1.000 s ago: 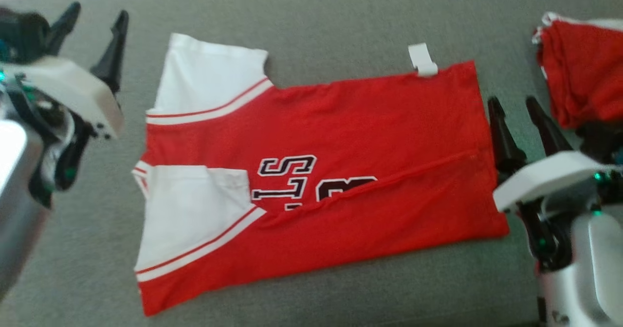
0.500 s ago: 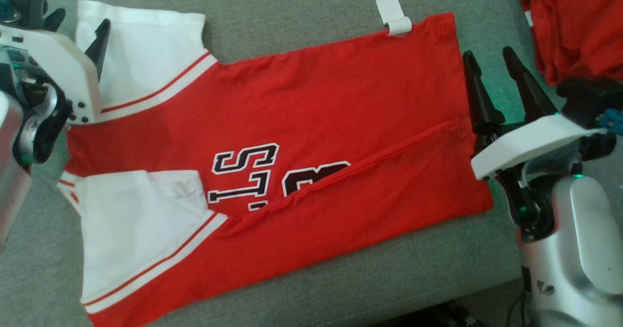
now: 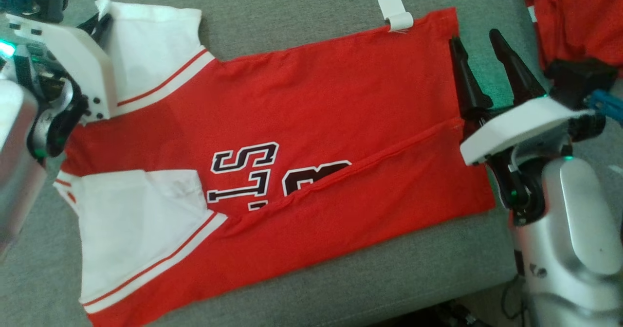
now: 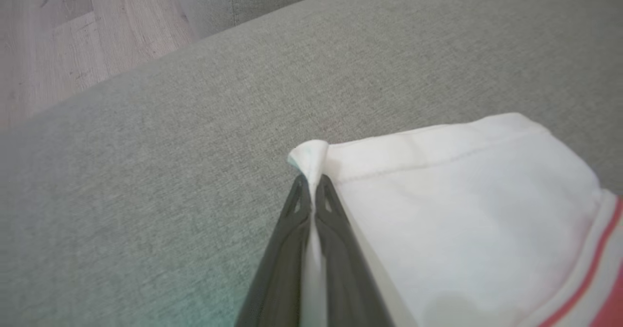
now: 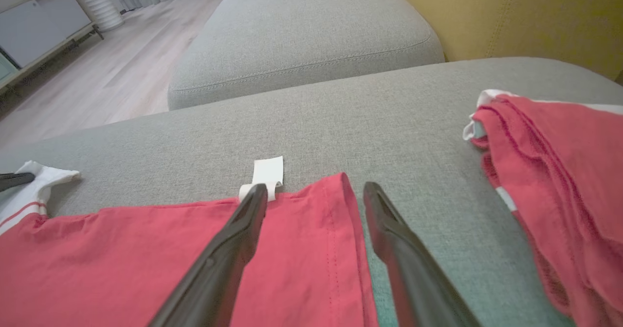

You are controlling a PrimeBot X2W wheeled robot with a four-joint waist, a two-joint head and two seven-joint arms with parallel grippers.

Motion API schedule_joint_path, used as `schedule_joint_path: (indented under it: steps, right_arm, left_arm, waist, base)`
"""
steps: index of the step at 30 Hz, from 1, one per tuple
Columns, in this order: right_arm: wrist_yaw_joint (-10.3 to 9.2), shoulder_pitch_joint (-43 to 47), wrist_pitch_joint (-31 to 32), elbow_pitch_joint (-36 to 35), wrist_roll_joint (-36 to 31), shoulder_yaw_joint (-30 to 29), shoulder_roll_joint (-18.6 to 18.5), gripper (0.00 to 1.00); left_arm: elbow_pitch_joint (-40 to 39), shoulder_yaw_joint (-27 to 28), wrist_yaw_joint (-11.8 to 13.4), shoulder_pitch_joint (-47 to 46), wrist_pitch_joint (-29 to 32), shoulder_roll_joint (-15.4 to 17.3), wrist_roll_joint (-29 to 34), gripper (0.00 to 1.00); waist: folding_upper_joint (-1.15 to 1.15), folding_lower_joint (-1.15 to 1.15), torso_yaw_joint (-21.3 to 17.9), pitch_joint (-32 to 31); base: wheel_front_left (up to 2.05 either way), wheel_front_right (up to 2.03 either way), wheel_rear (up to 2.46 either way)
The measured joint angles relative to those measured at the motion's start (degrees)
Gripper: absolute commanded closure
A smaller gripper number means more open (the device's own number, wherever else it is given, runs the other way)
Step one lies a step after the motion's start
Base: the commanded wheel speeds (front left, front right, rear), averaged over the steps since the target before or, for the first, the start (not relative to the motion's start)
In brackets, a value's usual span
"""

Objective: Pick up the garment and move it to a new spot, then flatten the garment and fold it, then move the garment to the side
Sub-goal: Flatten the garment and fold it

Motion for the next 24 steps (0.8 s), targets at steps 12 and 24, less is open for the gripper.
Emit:
schedule_joint_path:
  steps: [12,24]
  right_arm:
    - [0.00,-9.3,10.3,9.7,-7.4,-3.8,-3.0,0.00]
    - [0.00,-15.0,16.7,21.0,-6.4,-2.7,-7.2,0.57]
  left_arm:
    - [-2.4,0.1,0.0,-0.2,-10.7,-3.1,1.7,1.00]
    - [-3.7,-0.7,-0.5,-0.2,-12.2,-5.3,1.7,1.00]
  waist:
    - [0.00,-0.01,5.1,-2.7]
    - [0.00,0.00,9.5,-2.1]
  base:
    - [0.00,0.00,0.00]
    - [0.00,0.00,0.00]
